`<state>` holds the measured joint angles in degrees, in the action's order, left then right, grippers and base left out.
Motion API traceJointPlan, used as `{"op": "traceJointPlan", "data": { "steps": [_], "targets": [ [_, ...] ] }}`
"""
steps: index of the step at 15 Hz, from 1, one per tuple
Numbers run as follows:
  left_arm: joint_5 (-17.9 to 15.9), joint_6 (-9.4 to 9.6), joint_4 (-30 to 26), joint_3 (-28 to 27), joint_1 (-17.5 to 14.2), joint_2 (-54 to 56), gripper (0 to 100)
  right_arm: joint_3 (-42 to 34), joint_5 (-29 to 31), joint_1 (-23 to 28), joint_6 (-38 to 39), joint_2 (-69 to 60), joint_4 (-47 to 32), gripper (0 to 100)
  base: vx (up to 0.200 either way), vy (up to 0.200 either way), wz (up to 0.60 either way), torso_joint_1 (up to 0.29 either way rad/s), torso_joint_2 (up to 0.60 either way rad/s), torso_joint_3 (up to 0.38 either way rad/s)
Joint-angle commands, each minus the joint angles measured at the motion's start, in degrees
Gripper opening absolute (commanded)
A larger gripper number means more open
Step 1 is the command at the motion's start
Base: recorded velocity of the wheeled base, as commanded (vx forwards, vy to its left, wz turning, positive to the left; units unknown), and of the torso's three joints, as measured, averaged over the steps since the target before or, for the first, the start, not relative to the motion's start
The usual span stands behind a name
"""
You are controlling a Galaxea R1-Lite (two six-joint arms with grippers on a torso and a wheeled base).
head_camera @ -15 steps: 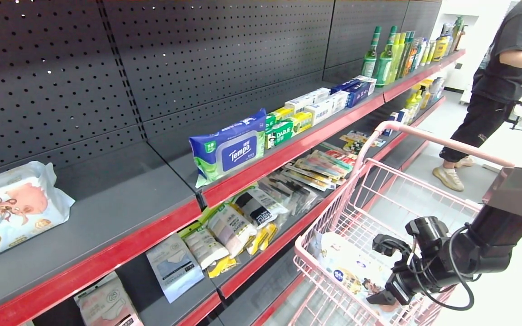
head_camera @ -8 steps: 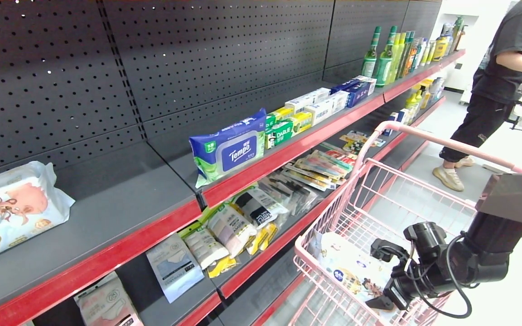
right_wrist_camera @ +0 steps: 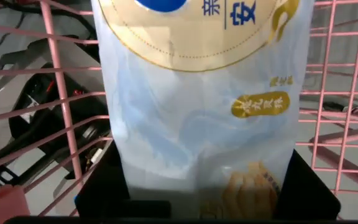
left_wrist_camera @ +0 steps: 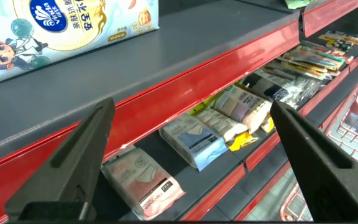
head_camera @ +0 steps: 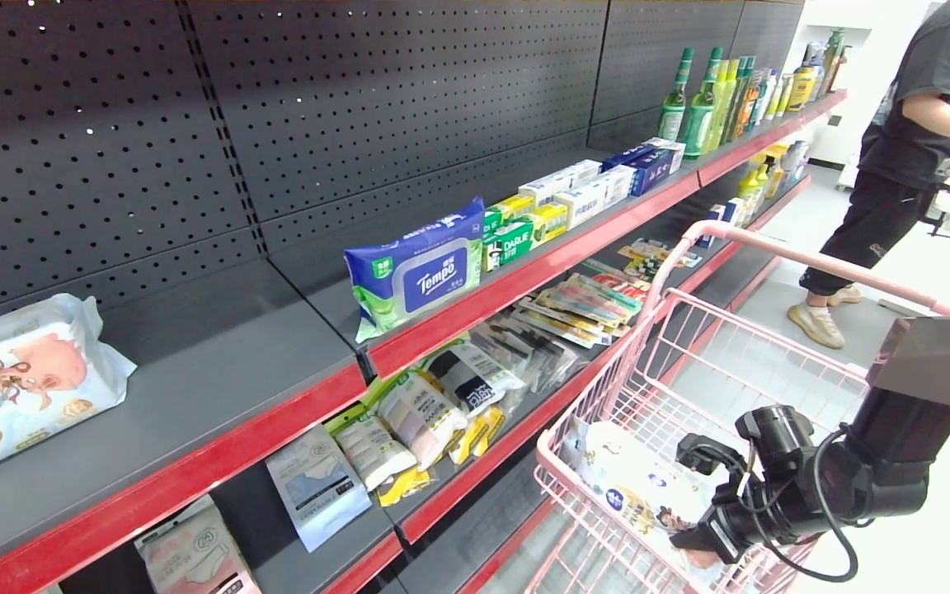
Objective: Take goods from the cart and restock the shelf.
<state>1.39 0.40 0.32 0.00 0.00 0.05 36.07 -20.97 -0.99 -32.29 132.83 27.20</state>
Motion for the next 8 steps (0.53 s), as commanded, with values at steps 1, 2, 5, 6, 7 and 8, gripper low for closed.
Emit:
{"op": "traceJointPlan", "data": {
  "steps": [1,2,5,6,7,8],
  "targets": [
    [0.02,-0.05,0.03,0.0,0.0,-0.05,100,-3.38,-0.04,-0.24,1.97,-7.15,-0.04,0,0.0,0.0,0.0,0.0,0.0,0.0],
    [0.02,0.04,0.03,0.0,0.0,-0.05,100,-3.9,0.31,-0.51,6.01,-11.36,-0.04,0,0.0,0.0,0.0,0.0,0.0,0.0],
    [0.02,0.04,0.03,0.0,0.0,-0.05,100,-6.45,7.96,-2.35,20.52,-26.66,-0.65,0,0.0,0.0,0.0,0.0,0.0,0.0],
    [0.02,0.04,0.03,0.0,0.0,-0.05,100,-7.33,8.66,-2.35,20.6,-29.65,-1.01,0,0.0,0.0,0.0,0.0,0.0,0.0],
    [0.02,-0.05,0.03,0.0,0.0,-0.05,100,-8.74,9.81,-2.18,20.87,-39.05,-4.79,0,0.0,0.0,0.0,0.0,0.0,0.0],
    [0.02,0.04,0.03,0.0,0.0,-0.05,100,-8.74,10.33,-2.18,20.95,-40.98,-6.19,0,0.0,0.0,0.0,0.0,0.0,0.0]
  ]
}}
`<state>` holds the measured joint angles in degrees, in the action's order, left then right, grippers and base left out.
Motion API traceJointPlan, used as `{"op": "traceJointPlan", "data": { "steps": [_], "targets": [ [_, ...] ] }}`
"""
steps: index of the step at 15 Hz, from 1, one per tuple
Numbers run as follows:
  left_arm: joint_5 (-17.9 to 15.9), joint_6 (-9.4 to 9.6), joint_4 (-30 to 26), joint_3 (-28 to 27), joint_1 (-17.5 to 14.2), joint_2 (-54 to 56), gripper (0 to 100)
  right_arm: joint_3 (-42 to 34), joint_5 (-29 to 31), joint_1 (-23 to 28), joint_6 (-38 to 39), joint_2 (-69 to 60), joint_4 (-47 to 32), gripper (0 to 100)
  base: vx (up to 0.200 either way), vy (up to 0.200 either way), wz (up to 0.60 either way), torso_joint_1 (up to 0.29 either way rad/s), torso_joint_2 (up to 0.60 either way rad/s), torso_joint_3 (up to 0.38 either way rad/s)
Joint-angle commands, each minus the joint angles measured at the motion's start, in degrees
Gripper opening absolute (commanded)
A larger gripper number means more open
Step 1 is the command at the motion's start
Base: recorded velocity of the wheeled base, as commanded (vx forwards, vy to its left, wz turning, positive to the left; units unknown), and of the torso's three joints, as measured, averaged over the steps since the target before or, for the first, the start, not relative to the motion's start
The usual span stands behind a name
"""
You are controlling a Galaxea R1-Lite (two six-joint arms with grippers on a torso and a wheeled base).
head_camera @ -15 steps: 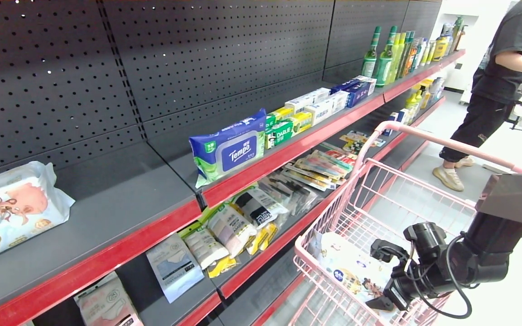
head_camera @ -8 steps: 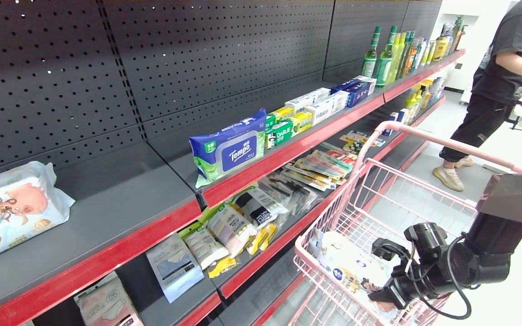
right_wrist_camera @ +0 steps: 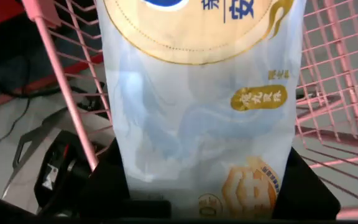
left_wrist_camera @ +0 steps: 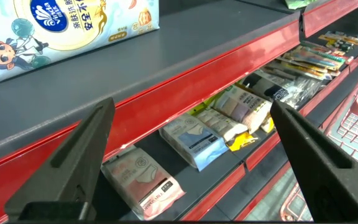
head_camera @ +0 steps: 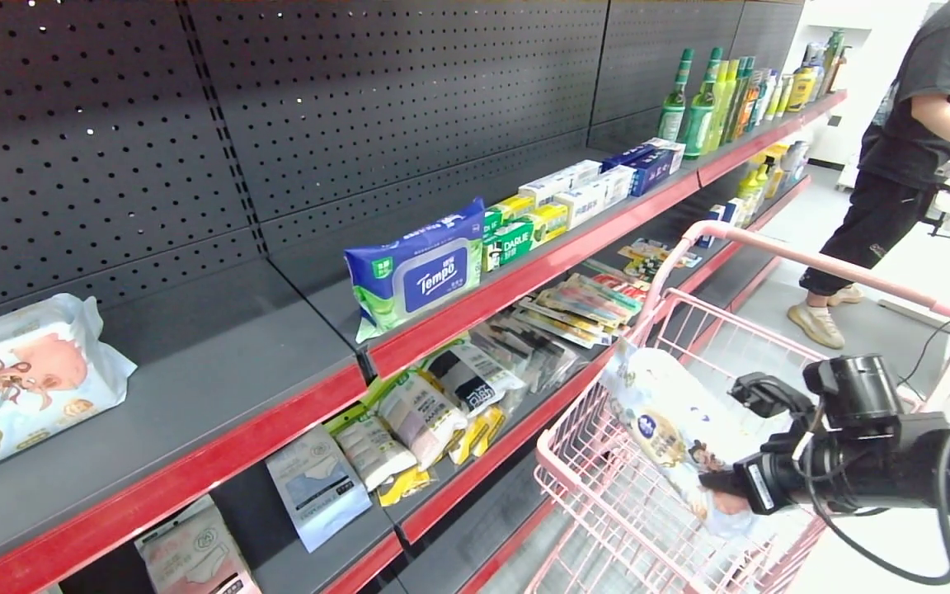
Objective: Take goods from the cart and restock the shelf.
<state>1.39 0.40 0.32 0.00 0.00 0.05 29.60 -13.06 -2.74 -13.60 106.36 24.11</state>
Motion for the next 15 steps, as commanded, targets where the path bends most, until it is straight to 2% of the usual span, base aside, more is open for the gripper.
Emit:
{"op": "traceJointPlan", "data": {
  "steps": [1,6,8,12,15],
  "targets": [
    [0.02,0.04,0.03,0.0,0.0,-0.14,100,-1.47,4.62,-0.07,4.82,-23.75,-10.58,0,0.0,0.0,0.0,0.0,0.0,0.0],
    [0.02,0.04,0.03,0.0,0.0,-0.14,100,0.28,7.08,5.82,5.52,-41.94,-26.13,0,0.0,0.0,0.0,0.0,0.0,0.0],
    [0.02,0.04,0.03,0.0,0.0,-0.05,100,0.02,7.34,9.33,3.5,-50.2,-35.36,0,0.0,0.0,0.0,0.0,0.0,0.0],
    [0.02,0.04,0.03,0.0,0.0,-0.05,100,-0.07,7.34,10.57,3.85,-55.91,-38.53,0,0.0,0.0,0.0,0.0,0.0,0.0],
    [0.02,-0.05,0.03,0.0,0.0,-0.05,100,-0.16,7.08,11.71,3.59,-56.18,-38.61,0,0.0,0.0,0.0,0.175,-0.42,-0.245]
  ]
}}
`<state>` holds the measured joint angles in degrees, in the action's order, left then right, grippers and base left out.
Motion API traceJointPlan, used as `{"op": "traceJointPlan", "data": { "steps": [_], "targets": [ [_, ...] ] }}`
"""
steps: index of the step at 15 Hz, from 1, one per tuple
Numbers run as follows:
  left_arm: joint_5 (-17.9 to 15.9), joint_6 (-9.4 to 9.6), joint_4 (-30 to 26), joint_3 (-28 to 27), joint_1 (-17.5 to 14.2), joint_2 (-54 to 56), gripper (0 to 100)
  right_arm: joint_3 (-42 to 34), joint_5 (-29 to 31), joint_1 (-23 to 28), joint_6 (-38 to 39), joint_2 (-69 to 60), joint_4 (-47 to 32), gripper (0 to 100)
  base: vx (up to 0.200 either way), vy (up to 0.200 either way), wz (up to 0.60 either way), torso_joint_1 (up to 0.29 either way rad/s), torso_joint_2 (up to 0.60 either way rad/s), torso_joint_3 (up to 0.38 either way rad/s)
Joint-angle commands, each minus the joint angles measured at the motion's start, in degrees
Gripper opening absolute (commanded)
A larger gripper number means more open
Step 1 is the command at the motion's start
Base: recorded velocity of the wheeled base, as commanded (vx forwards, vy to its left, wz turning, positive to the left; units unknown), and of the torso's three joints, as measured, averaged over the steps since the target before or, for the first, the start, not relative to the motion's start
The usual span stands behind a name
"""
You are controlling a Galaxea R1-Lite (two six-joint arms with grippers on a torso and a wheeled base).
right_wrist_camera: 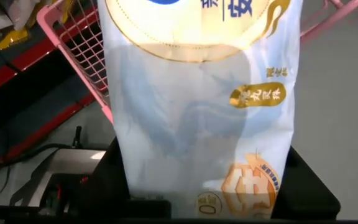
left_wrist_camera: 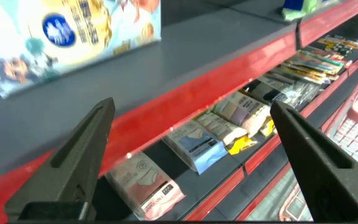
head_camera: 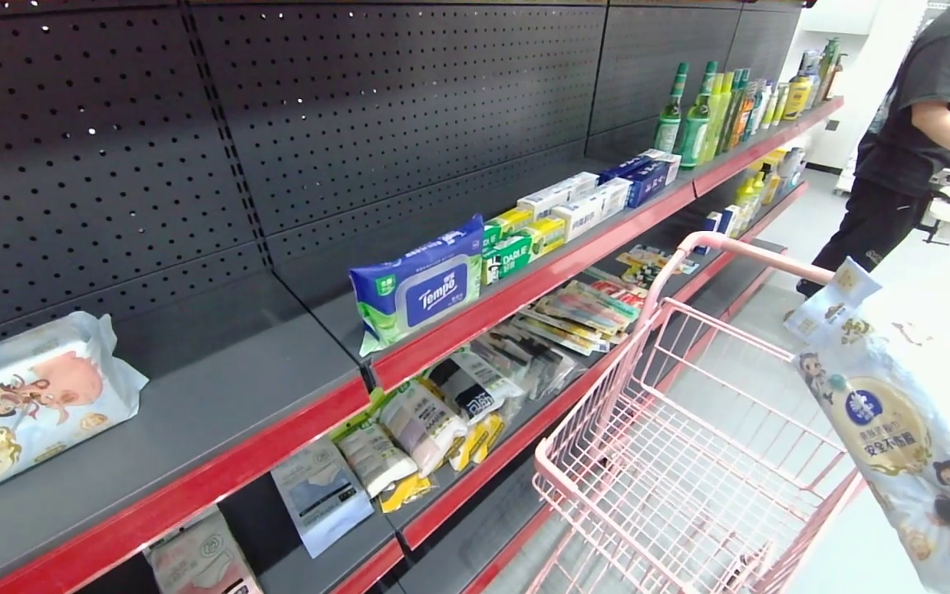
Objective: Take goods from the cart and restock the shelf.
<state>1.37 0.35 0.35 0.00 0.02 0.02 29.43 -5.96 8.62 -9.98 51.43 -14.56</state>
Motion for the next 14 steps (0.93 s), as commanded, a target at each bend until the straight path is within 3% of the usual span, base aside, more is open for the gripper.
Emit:
{"op": "traceJointPlan", "data": {
  "steps": [1,14],
  "targets": [
    [0.04,0.0,0.0,0.0,-0.02,-0.02,100,0.28,-0.02,0.35,-0.21,-0.81,0.05,0,0.0,0.0,0.0,0.203,-0.46,-0.266],
    [0.04,0.0,0.0,0.0,-0.02,-0.02,100,1.95,0.07,0.17,-2.85,3.68,0.76,0,0.0,0.0,0.0,0.173,-0.37,-0.21]
  ]
}}
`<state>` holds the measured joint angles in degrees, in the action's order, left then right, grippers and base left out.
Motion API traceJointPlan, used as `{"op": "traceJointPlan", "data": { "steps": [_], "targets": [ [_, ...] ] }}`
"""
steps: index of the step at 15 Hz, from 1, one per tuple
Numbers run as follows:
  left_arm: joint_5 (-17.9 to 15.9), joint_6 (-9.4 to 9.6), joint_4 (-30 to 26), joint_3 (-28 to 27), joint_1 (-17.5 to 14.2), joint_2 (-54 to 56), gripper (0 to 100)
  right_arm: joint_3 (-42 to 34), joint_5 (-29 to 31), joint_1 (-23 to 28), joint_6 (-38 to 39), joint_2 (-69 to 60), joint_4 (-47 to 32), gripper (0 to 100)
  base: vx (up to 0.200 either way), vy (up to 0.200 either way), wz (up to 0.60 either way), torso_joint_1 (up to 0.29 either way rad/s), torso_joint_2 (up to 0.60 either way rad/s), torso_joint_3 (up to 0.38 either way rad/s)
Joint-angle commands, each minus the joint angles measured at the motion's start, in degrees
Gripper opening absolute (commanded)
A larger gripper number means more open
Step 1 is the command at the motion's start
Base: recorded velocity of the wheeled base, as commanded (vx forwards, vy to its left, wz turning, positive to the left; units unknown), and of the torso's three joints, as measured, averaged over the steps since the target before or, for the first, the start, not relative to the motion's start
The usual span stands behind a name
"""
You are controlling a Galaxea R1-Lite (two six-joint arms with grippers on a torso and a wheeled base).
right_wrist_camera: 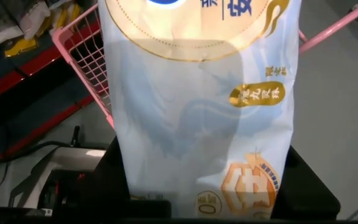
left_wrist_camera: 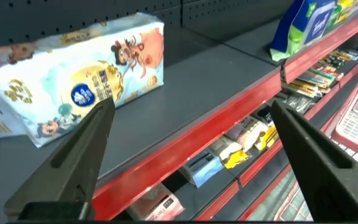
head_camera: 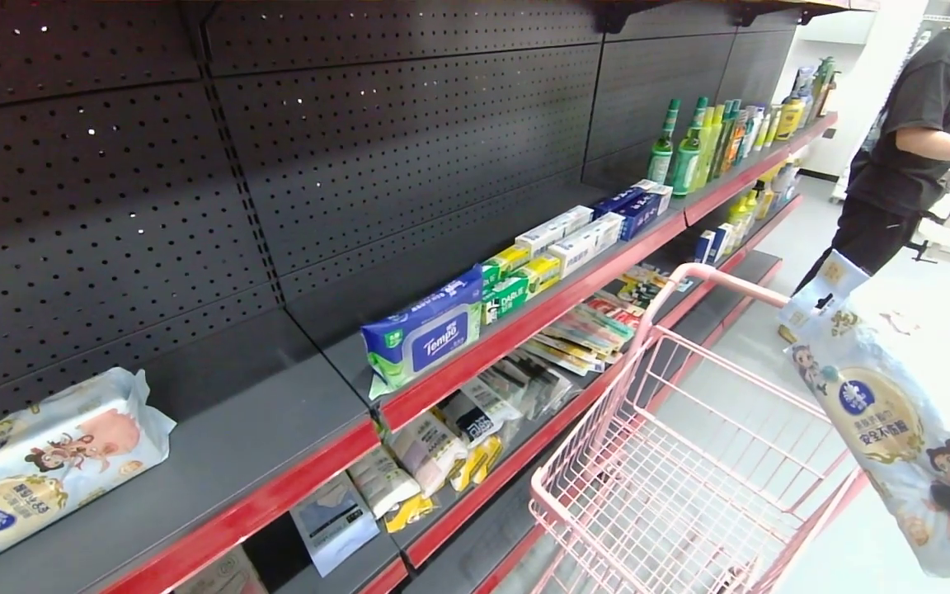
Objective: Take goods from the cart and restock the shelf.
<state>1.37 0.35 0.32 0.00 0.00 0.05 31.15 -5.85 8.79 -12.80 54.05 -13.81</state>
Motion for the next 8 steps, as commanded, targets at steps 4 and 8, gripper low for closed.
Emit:
{"op": "traceJointPlan", "data": {
  "steps": [4,8],
  "targets": [
    [0.04,0.0,0.03,0.0,0.0,-0.05,100,0.14,-0.13,0.0,-1.44,1.41,-0.07,0,0.0,0.0,0.0,0.16,-0.35,-0.193],
    [0.04,0.0,0.03,0.0,0.0,-0.05,100,0.14,-0.13,-0.53,-1.53,2.02,0.01,0,0.0,0.0,0.0,0.126,-0.28,-0.151]
  ]
}}
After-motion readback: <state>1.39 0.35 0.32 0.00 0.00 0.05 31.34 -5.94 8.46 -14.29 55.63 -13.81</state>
